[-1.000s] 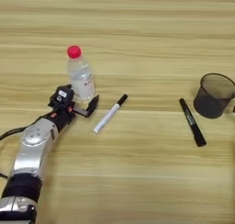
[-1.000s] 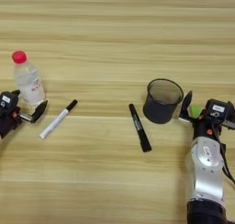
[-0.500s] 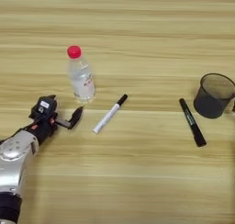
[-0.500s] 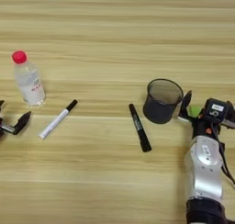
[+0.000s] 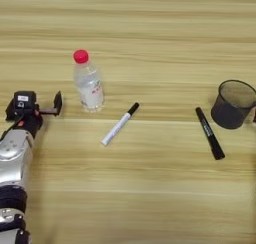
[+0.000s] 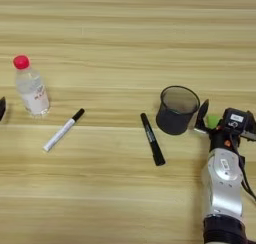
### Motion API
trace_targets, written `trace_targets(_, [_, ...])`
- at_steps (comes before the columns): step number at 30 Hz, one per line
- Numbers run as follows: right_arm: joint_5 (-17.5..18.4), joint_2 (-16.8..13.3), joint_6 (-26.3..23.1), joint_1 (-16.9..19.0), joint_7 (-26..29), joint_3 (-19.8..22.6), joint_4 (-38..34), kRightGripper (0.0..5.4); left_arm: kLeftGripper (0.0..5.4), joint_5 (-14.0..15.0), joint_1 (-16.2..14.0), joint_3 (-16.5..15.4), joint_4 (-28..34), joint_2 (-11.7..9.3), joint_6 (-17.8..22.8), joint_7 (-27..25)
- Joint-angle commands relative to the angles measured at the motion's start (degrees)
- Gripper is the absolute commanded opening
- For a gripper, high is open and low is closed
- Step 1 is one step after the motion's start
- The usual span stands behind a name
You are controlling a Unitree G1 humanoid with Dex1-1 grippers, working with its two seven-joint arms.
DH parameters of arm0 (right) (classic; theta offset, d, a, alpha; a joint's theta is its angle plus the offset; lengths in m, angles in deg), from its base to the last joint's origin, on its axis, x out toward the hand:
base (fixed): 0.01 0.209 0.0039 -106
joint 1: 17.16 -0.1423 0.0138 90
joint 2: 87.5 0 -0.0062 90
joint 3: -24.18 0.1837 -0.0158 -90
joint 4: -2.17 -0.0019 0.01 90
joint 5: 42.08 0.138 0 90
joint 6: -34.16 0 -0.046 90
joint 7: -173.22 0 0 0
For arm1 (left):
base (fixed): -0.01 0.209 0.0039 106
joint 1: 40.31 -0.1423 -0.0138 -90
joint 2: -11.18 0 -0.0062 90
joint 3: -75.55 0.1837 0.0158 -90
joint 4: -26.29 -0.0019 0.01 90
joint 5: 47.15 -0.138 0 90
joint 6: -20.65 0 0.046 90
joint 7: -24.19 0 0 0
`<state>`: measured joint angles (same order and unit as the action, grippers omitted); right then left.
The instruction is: Move the objects on the table
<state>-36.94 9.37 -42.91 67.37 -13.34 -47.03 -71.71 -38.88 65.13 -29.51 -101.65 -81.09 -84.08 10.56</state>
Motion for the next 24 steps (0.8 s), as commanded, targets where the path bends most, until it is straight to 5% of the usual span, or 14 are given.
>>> trace_targets(1, [0.57, -0.79, 0.19, -0.42, 0.48, 0.49, 0.55, 5.4, 5.35, 1.13, 3.02, -0.57, -5.25, 1.46, -4.42, -0.62])
trace_targets(11, [-1.0, -2.05, -1.41, 0.33, 0.46, 0.3, 1.02, 5.4, 5.35, -0.63, 7.21, 0.79, -14.52, 2.68, -13.84, -0.12])
trace_targets(24, [-2.1, -3.9, -3.27, -1.56, 3.48, -2.34, 8.11, 5.4, 5.35, -0.17, 7.88, 0.65, -16.27, 2.59, -15.18, 0.12])
